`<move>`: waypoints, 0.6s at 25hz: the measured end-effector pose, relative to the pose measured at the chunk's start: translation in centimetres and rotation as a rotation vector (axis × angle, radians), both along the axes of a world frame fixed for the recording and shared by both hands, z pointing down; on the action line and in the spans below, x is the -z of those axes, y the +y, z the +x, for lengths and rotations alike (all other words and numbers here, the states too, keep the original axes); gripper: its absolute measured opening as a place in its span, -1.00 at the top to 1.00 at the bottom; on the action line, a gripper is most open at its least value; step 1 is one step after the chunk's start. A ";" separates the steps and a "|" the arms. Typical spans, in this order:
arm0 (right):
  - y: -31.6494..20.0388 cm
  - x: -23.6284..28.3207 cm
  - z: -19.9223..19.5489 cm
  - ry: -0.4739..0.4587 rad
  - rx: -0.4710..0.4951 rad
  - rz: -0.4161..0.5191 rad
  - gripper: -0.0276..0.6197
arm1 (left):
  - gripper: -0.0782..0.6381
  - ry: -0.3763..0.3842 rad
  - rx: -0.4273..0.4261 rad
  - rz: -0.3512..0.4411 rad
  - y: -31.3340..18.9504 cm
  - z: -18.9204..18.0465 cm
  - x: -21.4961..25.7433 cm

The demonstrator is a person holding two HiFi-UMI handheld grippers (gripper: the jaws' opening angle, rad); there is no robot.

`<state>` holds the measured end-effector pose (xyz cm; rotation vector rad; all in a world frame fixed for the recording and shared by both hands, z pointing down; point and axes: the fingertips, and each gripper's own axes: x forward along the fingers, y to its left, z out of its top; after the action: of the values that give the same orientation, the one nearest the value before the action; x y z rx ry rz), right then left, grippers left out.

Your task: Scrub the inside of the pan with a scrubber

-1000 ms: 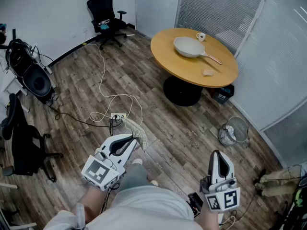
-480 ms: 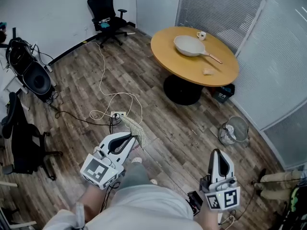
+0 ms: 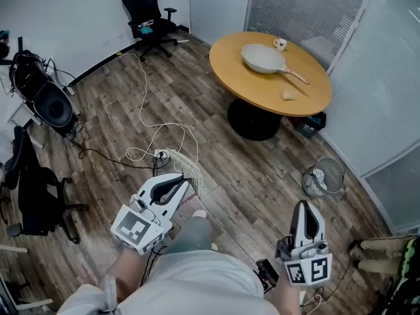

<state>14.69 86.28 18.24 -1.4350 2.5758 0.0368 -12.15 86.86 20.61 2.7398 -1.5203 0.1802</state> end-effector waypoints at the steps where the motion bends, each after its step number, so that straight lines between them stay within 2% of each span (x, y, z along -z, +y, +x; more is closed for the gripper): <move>1: -0.4 -0.2 0.0 -0.002 0.000 -0.006 0.85 | 0.73 0.000 0.000 -0.003 -0.4 -0.1 -0.1; 10: -5.9 -0.7 0.1 0.020 -0.027 -0.033 0.85 | 0.73 0.026 -0.019 -0.005 -7.3 -0.8 -0.5; 15: -10.3 0.2 -2.2 0.046 -0.008 -0.014 0.85 | 0.73 0.033 -0.030 0.003 -11.9 -1.9 0.1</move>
<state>12.52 75.95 17.99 -1.4656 2.6126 0.0543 -14.03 74.93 20.55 2.7547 -1.4744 0.1319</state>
